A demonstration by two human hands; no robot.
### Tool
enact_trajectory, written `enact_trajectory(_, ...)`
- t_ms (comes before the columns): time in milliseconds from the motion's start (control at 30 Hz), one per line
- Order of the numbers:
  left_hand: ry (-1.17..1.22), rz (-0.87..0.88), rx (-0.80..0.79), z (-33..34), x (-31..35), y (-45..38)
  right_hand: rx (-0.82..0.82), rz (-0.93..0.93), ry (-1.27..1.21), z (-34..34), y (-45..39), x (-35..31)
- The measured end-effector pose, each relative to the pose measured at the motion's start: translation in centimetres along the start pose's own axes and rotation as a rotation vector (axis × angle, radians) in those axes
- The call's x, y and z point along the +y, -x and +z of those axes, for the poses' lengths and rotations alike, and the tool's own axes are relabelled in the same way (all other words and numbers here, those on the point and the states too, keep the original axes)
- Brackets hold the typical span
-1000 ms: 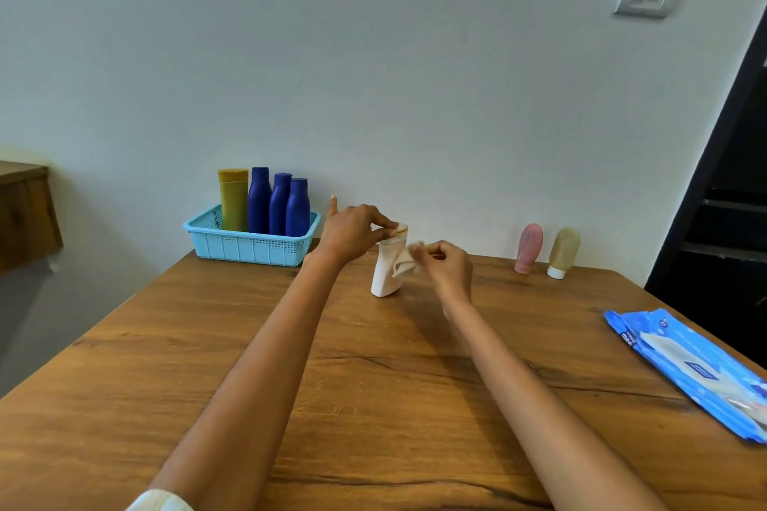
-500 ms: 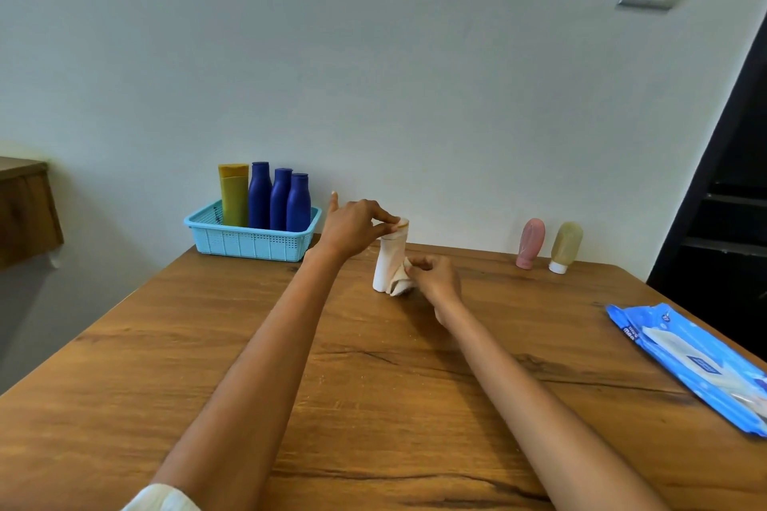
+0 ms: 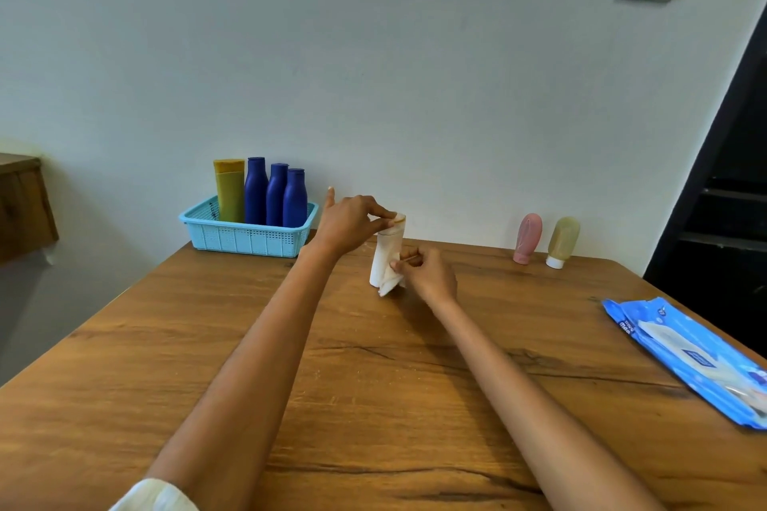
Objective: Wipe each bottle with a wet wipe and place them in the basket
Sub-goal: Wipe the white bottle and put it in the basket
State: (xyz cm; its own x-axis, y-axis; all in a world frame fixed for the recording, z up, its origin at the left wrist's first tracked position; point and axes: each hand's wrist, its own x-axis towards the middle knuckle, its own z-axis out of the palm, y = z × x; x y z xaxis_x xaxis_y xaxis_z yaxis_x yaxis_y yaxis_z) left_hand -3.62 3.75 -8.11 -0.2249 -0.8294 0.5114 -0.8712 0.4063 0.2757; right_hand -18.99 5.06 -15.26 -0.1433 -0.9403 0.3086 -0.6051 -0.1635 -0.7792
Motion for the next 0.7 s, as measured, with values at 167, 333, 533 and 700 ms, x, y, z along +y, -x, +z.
enact_trajectory(167, -0.004, 0.007, 0.011, 0.1, -0.1, 0.0, -0.033, 0.012, 0.103, -0.2, -0.1, -0.2)
enact_trajectory(333, -0.077, 0.012, 0.113, 0.2, 0.2, 0.3, 0.140, 0.007, -0.351, -0.5, -0.3, -2.3)
enact_trajectory(533, -0.102, -0.016, 0.019, -0.1, 1.3, -0.2, 0.173, 0.023, -0.478, -0.4, -0.2, -2.6)
enact_trajectory(700, -0.026, -0.039, -0.160, -0.5, 0.4, -0.4, 0.172, 0.057, -0.602, -0.5, -0.5, -2.4)
